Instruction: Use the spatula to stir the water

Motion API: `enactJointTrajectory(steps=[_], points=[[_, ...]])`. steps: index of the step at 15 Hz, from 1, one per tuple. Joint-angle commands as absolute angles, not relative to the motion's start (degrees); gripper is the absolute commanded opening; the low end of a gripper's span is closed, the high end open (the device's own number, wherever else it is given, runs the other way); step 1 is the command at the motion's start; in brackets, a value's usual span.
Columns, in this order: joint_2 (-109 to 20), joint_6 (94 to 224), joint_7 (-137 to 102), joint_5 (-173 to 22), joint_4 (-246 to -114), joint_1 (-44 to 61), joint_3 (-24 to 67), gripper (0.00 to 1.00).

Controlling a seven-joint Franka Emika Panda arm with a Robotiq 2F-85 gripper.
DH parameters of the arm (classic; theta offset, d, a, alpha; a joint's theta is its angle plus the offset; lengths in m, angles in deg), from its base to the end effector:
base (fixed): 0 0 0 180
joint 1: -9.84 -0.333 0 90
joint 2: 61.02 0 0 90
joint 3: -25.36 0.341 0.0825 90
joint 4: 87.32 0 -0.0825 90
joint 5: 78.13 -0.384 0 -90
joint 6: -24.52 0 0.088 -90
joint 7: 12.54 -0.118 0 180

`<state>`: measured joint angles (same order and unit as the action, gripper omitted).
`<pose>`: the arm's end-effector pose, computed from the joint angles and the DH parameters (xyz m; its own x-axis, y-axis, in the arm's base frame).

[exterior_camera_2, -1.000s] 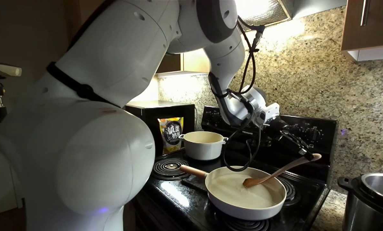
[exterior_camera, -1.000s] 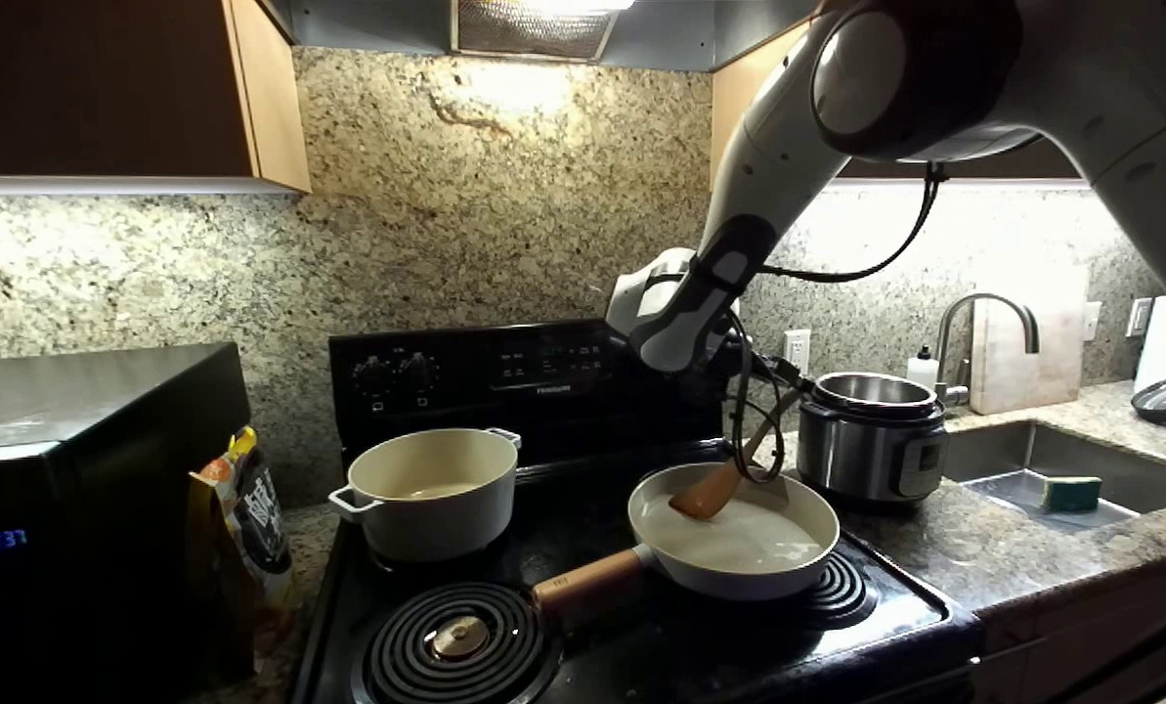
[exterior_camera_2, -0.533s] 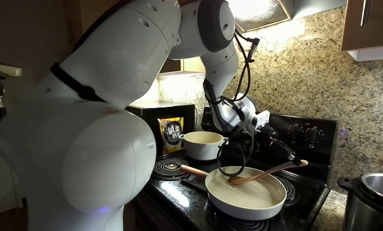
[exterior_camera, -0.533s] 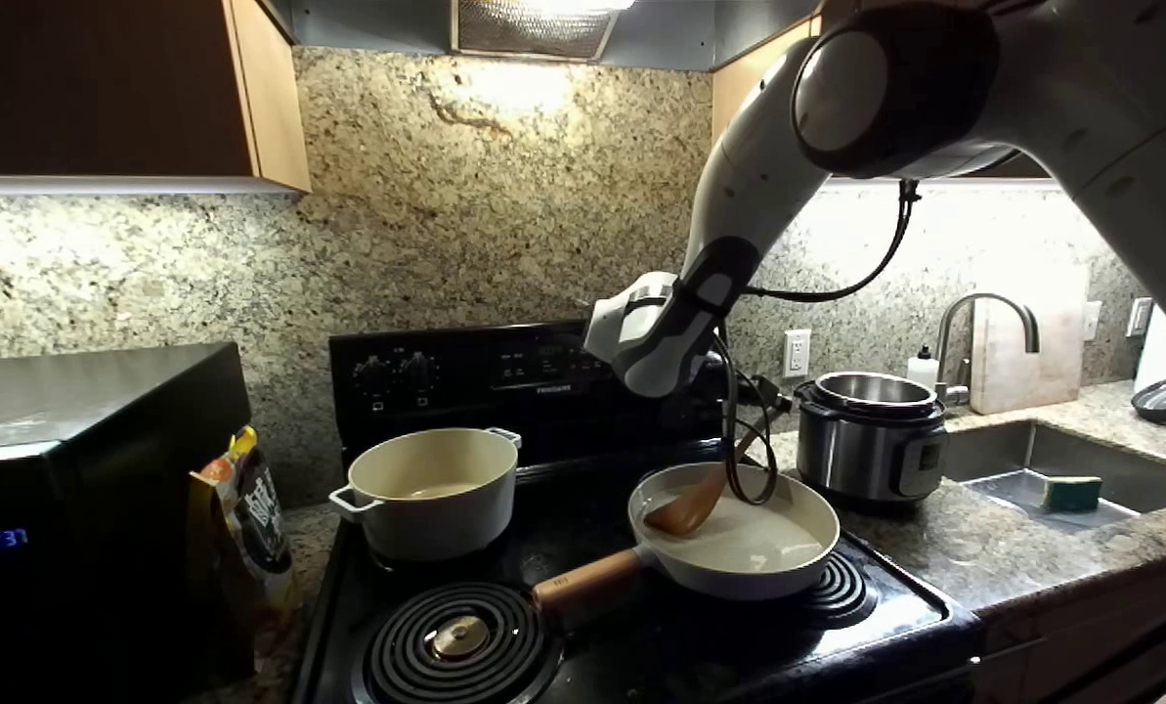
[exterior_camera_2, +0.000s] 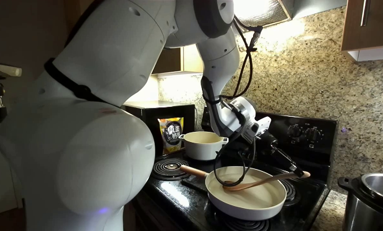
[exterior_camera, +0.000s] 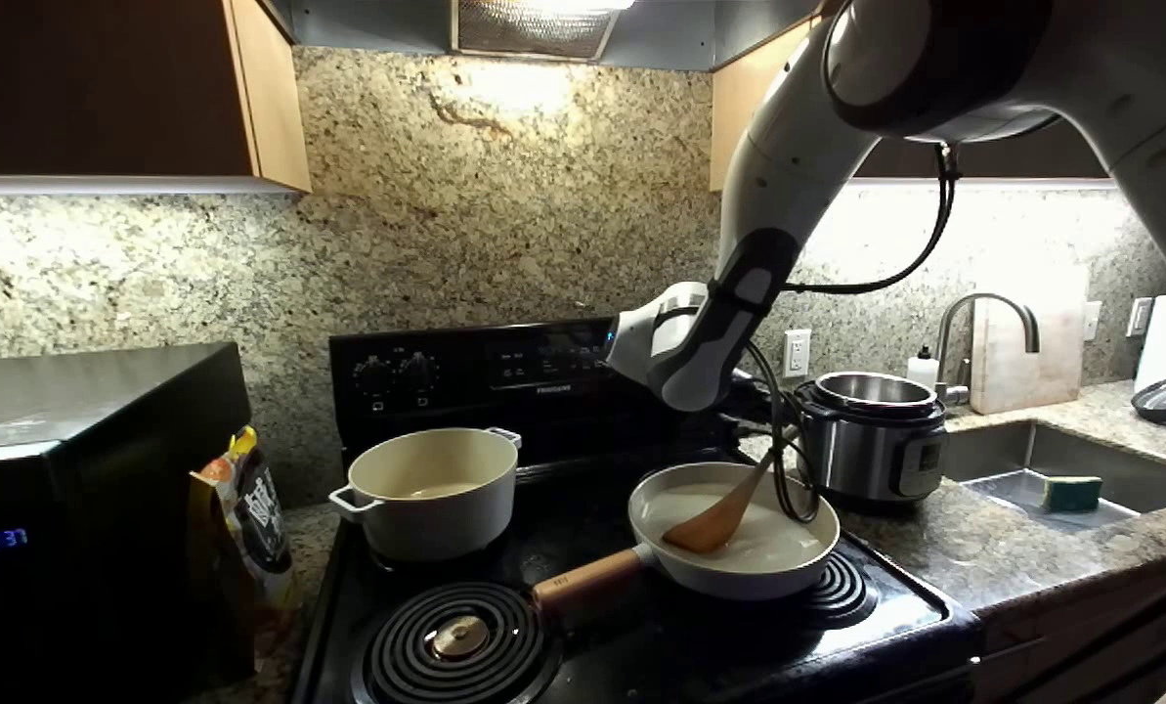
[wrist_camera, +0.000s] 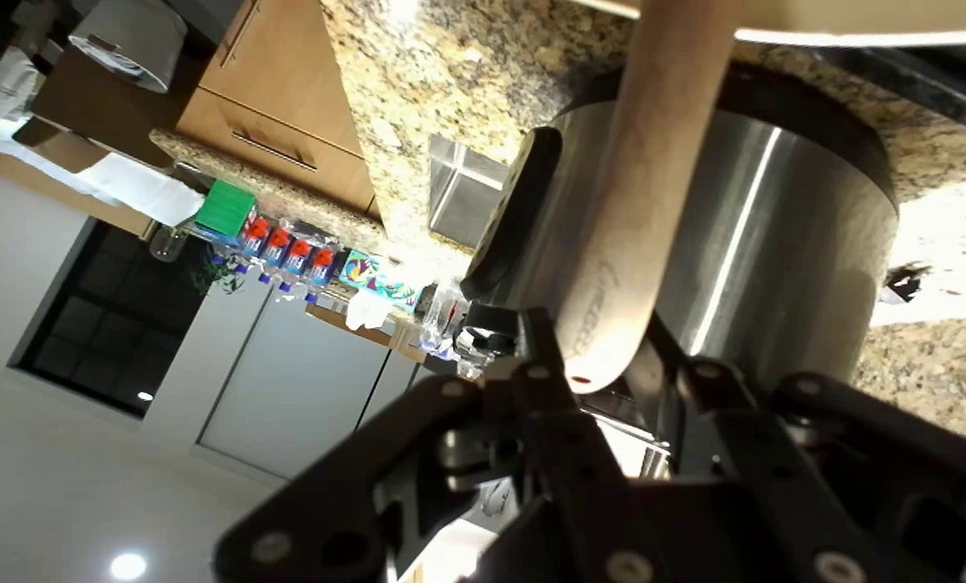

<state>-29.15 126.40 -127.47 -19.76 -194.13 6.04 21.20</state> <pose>0.6007 -0.0840 0.2324 0.2748 -0.5175 0.8103 -0.9298 0.0717 0.3611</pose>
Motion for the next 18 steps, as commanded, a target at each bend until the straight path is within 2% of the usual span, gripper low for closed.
enactJointTrajectory(steps=[1, 7, 18], points=[[-36.0, 129.7, -125.7, -17.7, -202.6, 8.2, 21.2, 0.11], [-39.7, 126.8, -126.3, -19.1, -202.9, 10.1, 20.2, 0.11], [-31.8, 118.8, -122.6, -20.6, -185.9, 9.2, 21.0, 0.11]])
